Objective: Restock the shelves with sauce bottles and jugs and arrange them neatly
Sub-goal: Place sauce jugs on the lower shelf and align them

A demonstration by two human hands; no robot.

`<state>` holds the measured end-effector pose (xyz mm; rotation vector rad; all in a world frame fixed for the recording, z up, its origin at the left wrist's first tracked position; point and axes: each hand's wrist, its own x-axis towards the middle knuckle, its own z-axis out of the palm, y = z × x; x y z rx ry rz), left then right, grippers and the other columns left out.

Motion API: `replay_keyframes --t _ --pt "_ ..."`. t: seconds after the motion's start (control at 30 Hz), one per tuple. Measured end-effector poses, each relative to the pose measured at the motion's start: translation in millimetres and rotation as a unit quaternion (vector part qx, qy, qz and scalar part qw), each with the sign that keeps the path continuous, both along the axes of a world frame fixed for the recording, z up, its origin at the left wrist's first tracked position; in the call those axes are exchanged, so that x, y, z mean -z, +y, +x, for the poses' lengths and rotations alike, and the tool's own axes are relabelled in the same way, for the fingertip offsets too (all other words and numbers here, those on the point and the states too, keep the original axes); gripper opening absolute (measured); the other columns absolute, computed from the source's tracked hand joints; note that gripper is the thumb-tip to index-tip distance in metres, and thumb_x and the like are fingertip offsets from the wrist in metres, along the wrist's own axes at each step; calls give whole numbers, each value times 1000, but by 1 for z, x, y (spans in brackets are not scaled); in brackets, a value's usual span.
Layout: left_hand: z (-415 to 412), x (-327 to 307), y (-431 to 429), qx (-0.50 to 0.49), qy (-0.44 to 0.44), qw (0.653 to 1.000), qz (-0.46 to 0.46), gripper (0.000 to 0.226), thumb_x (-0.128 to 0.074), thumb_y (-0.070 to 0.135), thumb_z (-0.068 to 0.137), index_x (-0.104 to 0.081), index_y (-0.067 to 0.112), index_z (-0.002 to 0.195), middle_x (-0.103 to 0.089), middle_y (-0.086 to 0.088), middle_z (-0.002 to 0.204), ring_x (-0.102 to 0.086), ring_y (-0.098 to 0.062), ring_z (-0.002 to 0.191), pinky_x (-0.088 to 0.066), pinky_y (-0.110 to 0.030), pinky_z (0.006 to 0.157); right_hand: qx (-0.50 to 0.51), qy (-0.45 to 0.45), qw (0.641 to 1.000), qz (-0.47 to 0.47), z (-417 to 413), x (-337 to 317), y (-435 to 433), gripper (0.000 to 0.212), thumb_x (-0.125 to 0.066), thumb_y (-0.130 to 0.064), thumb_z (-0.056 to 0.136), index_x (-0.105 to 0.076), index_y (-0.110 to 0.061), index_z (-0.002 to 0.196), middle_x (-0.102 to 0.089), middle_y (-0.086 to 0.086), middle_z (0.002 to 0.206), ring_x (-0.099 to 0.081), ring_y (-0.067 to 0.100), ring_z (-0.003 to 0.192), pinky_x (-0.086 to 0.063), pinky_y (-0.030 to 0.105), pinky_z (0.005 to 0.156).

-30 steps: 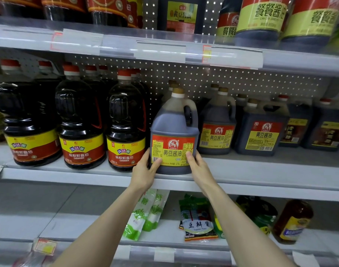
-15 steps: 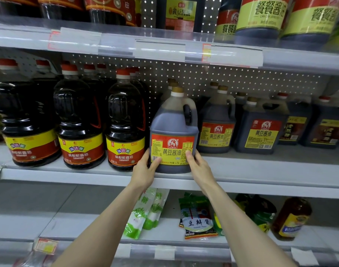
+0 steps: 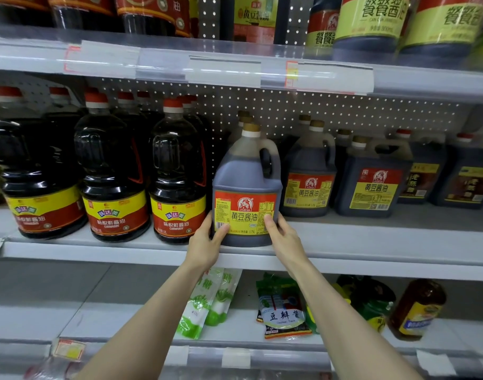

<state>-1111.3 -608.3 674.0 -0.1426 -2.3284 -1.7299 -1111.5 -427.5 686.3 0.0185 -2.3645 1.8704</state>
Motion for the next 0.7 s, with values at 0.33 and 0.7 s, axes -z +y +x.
replay_keyframes --t 0.33,0.7 --pt "-1 -2 -1 -1 -14 1000 13 46 -54 29 97 -46 24 141 -61 5 129 -54 -12 120 -42 -37 107 4 -10 1000 0 0 -4 -3 55 -44 -52 97 -33 -35 148 -51 -8 141 -47 13 129 -37 33 110" --pt "3 -3 -1 1 -21 999 25 45 -56 27 96 -47 22 139 -60 8 125 -54 -13 120 -43 -35 106 11 -28 999 14 1 -6 -6 56 -40 -54 96 -30 -36 149 -48 -7 144 -43 15 133 -34 40 114"
